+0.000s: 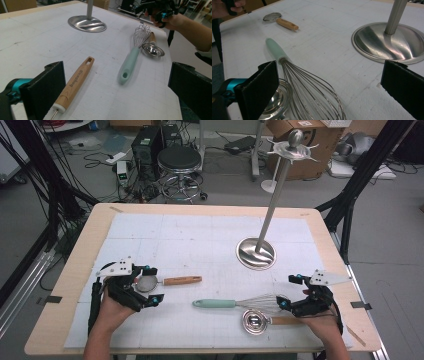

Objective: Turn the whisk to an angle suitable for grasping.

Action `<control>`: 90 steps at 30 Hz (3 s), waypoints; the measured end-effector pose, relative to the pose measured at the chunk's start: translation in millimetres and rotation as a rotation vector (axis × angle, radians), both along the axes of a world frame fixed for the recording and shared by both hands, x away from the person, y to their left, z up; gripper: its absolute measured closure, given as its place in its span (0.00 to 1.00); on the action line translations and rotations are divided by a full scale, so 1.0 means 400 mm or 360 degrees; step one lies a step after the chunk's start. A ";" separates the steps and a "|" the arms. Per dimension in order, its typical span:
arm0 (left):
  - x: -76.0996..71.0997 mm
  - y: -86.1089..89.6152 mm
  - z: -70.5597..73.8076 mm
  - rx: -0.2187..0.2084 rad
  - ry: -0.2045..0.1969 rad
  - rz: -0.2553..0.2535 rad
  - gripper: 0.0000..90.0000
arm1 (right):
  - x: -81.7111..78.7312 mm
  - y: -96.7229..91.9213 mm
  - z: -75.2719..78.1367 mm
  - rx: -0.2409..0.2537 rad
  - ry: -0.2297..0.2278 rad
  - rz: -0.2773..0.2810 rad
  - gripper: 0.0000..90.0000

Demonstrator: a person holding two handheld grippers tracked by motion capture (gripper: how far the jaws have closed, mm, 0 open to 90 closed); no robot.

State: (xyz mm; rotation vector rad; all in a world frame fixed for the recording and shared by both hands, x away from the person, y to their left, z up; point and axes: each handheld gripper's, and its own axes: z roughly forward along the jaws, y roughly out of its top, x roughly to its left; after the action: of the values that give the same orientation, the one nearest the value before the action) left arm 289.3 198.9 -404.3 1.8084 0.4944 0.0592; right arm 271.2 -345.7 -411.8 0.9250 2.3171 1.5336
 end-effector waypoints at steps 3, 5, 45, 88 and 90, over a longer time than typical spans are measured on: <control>0.001 -0.003 -0.004 -0.0008 0.0002 0.0001 0.02 | 0.004 -0.004 -0.002 0.0011 0.0012 0.0002 0.00; 0.003 -0.006 -0.008 -0.0016 0.0008 -0.0001 0.02 | 0.004 -0.005 -0.005 0.0012 0.0018 -0.0005 0.00; 0.001 -0.018 -0.014 0.0014 0.0016 -0.0056 0.02 | 0.071 0.222 0.038 -0.0394 0.0106 0.0303 0.01; -0.003 -0.023 -0.012 0.0037 0.0007 -0.0092 0.02 | 0.094 0.478 -0.017 -0.1088 0.0339 0.0738 0.59; -0.004 -0.025 -0.011 0.0037 0.0005 -0.0092 0.02 | 0.092 0.479 -0.016 -0.1112 0.0315 0.0724 0.60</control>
State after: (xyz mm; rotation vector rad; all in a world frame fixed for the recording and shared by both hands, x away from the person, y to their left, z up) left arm 287.8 188.8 -408.7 1.8445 0.4449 0.0219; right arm 307.9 -154.0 -418.3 0.3929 3.0276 0.6250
